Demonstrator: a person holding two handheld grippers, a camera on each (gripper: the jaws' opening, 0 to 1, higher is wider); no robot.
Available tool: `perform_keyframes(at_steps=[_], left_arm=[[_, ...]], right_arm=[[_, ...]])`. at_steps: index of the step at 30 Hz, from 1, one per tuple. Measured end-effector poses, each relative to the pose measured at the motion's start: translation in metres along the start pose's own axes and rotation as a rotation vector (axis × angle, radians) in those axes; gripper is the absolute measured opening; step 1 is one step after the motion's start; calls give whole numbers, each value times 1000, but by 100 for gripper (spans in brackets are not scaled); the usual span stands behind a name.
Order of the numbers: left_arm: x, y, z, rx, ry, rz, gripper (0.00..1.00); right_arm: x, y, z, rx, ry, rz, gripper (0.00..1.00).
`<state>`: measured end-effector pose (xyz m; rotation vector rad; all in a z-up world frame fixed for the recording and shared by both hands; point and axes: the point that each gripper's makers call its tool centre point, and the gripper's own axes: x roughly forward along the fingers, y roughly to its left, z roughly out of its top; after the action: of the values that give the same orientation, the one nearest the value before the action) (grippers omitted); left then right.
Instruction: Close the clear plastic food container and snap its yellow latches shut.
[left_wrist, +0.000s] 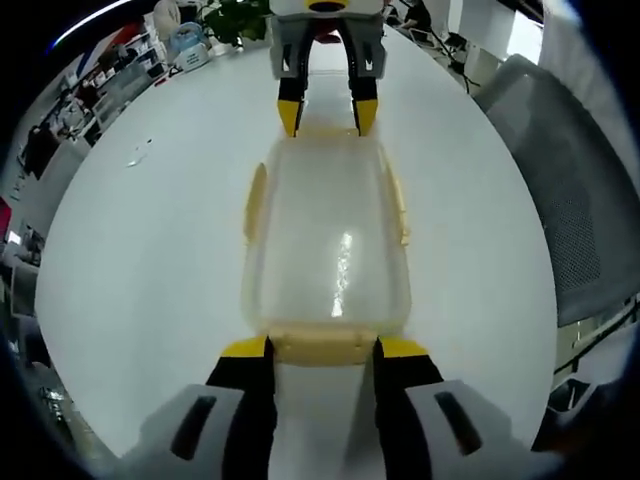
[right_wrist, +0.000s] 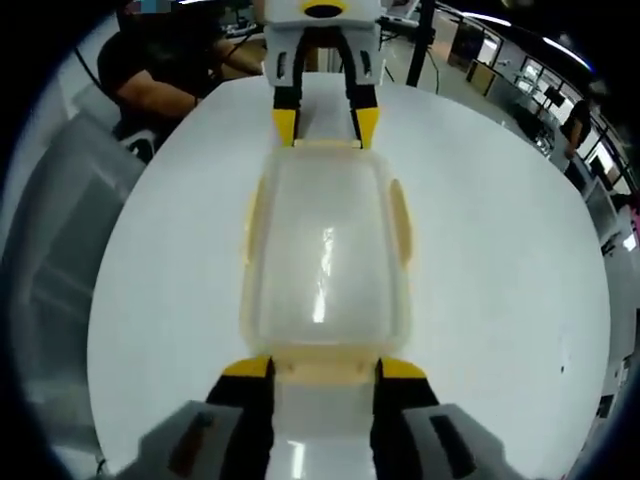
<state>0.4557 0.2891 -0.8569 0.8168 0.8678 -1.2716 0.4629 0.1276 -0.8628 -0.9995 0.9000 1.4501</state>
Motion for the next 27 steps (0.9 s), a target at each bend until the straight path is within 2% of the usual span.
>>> perform_keyframes(at_steps=[5, 8, 11, 16, 23, 27], left_arm=[[0, 1, 0, -14, -15, -1, 36], [-1, 1, 0, 2, 31, 26, 37], [-5, -1, 1, -23, 3, 23, 37], [-15, 3, 4, -11, 4, 43, 36], [-24, -4, 8, -10, 2, 42, 37], [-29, -3, 13, -5, -10, 56, 37]], right_arm=[[0, -2, 0, -6, -3, 3, 35], [-6, -3, 5, -26, -11, -9, 35], [-10, -2, 5, -30, -18, -8, 36], [-17, -5, 10, -34, -26, -24, 36], [-26, 2, 15, -35, -40, -9, 36], [-34, 1, 16, -42, -47, -23, 36]])
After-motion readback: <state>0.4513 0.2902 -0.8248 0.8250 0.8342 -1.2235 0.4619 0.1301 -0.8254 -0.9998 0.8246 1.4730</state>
